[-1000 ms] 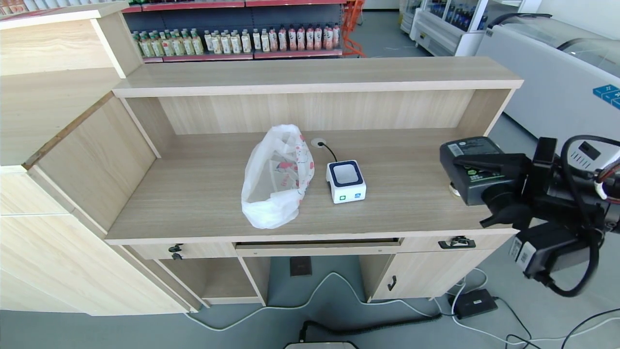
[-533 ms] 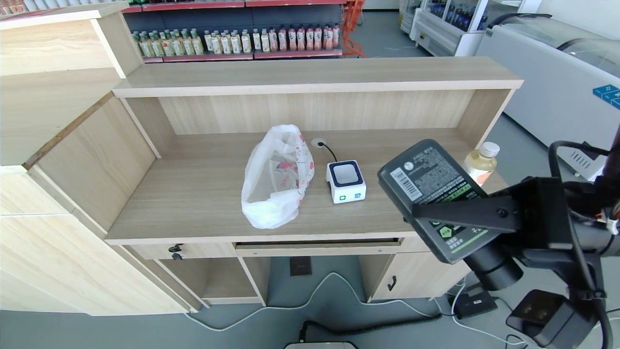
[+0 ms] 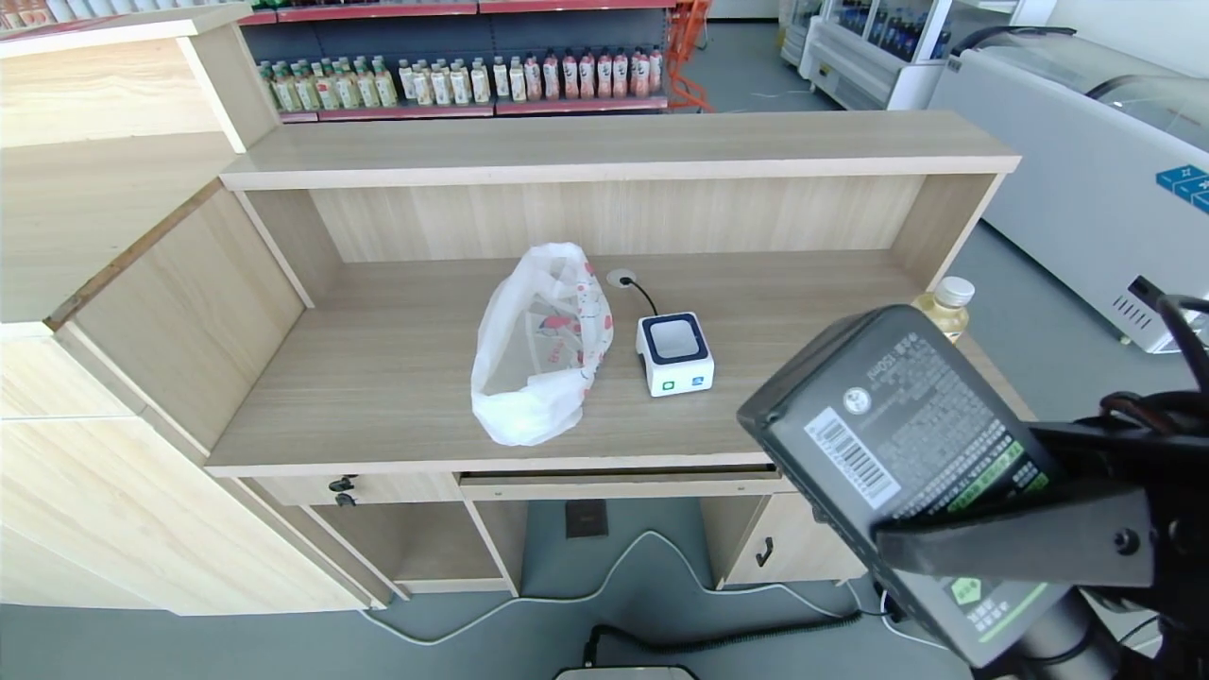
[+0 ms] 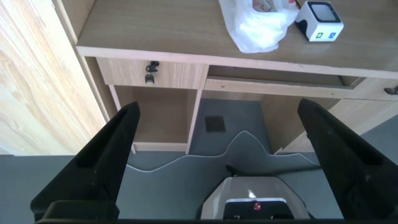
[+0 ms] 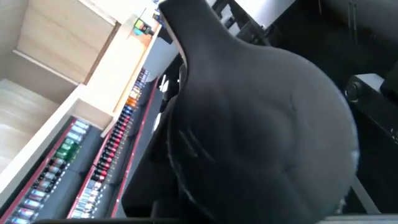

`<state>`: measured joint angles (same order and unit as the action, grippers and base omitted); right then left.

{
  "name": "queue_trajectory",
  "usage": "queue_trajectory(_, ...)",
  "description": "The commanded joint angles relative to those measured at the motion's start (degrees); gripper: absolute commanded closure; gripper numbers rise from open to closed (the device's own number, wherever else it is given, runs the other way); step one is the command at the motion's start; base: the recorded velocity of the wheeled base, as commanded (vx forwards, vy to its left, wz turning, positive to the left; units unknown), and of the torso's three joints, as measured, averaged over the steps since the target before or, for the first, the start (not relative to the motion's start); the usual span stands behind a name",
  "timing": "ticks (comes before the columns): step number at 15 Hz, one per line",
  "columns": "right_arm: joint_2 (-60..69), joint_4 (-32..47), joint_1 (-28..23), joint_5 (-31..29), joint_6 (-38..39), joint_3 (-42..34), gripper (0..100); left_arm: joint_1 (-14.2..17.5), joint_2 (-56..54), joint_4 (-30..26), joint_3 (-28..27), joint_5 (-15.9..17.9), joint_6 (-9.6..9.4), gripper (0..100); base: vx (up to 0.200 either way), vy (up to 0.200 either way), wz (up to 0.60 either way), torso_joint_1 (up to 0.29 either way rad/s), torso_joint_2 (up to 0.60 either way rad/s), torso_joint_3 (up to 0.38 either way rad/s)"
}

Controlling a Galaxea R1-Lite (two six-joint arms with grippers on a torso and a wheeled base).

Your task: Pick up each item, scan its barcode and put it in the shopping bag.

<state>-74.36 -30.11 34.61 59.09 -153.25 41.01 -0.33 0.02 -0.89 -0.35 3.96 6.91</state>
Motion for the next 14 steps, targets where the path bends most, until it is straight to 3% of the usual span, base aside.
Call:
queue_trajectory(1, 2.6, 0.1, -0.1, 0.0, -0.4, -1.3, 100, 0.0, 0.0, 0.0, 0.0, 0.0, 0.03, 0, 0.0, 0.0, 0.0, 0.0, 0.0, 0.0)
queue_trajectory(14, 2.7, 0.3, -1.1, -0.1, 0.1, -2.1, 100, 0.0, 0.0, 0.0, 0.0, 0.0, 0.03, 0, 0.0, 0.0, 0.0, 0.0, 0.0, 0.0)
